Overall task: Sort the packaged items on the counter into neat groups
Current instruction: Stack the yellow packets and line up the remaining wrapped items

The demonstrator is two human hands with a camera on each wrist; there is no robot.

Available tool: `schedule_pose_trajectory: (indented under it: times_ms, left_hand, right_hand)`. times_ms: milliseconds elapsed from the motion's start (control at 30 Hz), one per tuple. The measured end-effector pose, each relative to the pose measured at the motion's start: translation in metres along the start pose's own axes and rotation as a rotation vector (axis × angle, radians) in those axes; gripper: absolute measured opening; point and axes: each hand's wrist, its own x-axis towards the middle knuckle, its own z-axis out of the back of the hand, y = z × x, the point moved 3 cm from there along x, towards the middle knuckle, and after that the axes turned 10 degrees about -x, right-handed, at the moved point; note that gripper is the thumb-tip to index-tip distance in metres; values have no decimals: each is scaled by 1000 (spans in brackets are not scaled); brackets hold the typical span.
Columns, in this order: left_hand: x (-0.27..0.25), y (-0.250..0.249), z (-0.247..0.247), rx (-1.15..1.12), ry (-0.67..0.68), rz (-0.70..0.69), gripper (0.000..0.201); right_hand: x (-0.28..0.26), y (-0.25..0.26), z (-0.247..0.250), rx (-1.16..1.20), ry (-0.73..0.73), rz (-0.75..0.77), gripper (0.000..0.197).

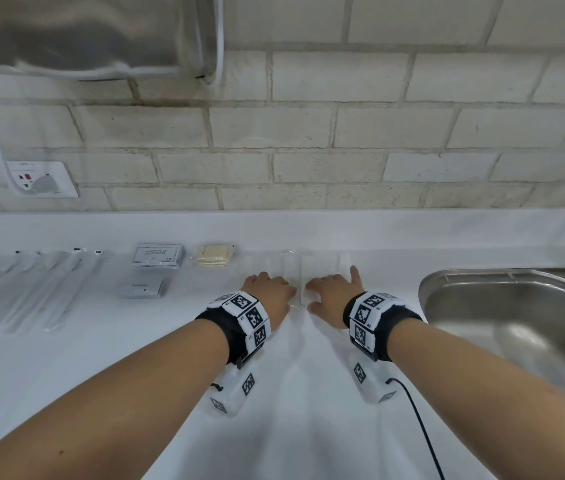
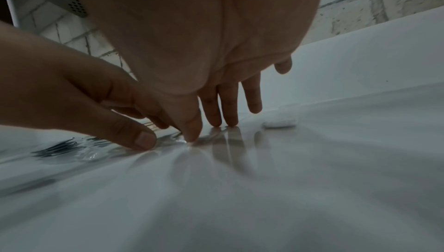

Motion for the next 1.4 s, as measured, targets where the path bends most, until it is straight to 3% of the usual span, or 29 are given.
schedule_pose_trajectory:
  times_ms: [233,600,1233,1400]
  left_hand:
    - [2,-2,1,-39,-37,28,44]
    - [4,2,0,-39,-33,59,41]
    - [4,0,-4,-20,-39,70,35]
    - [3,-1,-5,-55,-52,85,38]
  right_hand:
    - [8,1,-5,78,-102,-36,63]
    - [10,0,-5,4,-37,-19,47]
    - [6,2,-3,-33,15,-49,48]
    - [3,1,-4,4,-8,-43,63]
